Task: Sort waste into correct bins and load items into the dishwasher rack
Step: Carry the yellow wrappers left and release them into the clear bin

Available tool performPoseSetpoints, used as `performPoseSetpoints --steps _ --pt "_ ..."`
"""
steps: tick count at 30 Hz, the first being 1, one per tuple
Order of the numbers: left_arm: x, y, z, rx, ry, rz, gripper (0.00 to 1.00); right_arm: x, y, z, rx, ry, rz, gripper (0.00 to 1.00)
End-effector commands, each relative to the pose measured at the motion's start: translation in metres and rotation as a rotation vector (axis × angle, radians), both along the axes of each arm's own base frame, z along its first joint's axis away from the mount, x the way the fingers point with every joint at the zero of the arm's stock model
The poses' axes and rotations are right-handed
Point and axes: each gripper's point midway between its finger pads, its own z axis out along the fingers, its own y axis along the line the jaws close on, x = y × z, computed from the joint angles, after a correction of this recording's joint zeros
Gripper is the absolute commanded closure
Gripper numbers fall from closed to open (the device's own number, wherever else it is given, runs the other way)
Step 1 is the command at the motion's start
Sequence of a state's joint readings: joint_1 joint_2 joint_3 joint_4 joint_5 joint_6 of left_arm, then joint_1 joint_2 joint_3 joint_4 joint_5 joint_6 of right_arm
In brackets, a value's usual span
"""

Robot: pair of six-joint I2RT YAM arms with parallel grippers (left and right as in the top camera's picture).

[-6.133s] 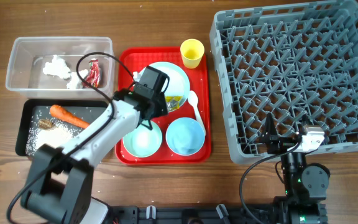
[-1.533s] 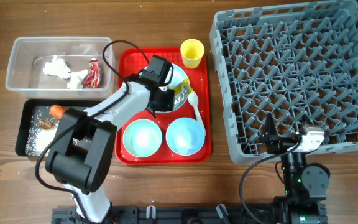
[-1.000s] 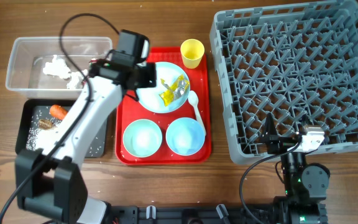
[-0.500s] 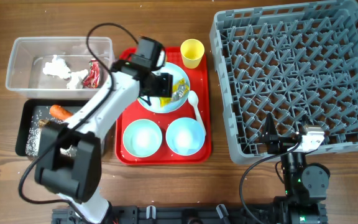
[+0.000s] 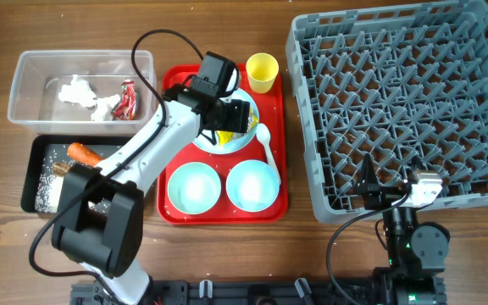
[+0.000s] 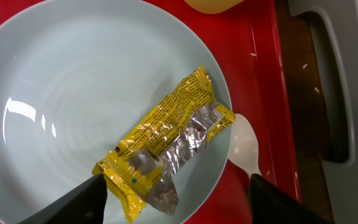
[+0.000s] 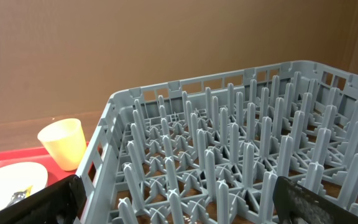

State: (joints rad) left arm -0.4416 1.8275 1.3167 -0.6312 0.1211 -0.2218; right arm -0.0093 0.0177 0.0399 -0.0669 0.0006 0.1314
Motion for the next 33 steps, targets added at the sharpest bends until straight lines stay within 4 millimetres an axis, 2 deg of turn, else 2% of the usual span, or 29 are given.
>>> performPoseSetpoints --steps 1,4,8,13,16,20,21,23,29,33 --pt "0.0 -0.003 -0.015 0.008 0.03 -0.011 0.27 0.0 0.003 -0.001 0.007 0.003 0.013 0.01" --pt "-0.002 -0.003 -0.033 0.026 0.069 -0.014 0.27 0.0 0.003 -0.001 0.007 0.003 0.013 0.0" --pt "-0.001 -0.004 -0.061 0.044 0.105 -0.014 0.35 0.0 0.003 -0.001 0.007 0.003 0.013 0.0" --pt "0.001 -0.005 -0.078 0.052 0.123 -0.014 0.47 0.0 0.003 -0.001 0.007 0.003 0.013 0.0" --pt "0.001 -0.004 -0.08 0.057 0.123 -0.012 0.51 0.0 0.003 -0.001 0.007 0.003 0.013 0.0" --pt "0.001 -0.002 -0.08 0.067 0.121 -0.009 0.68 0.0 0.003 -0.001 0.007 0.003 0.013 0.0" --pt "0.001 -0.002 -0.08 0.067 0.122 -0.009 0.74 0.0 0.003 -0.001 0.007 0.003 0.013 0.0" --pt "0.001 -0.002 -0.081 0.068 0.124 -0.008 0.96 0.0 0.003 -0.001 0.007 0.003 0.013 0.0" --pt "0.002 -0.002 -0.077 0.065 0.115 -0.008 0.96 0.0 0.003 -0.001 0.007 0.003 0.013 0.0" --pt "0.008 -0.001 -0.054 0.057 0.058 0.001 0.96 0.0 0.003 -0.001 0.007 0.003 0.013 0.0"
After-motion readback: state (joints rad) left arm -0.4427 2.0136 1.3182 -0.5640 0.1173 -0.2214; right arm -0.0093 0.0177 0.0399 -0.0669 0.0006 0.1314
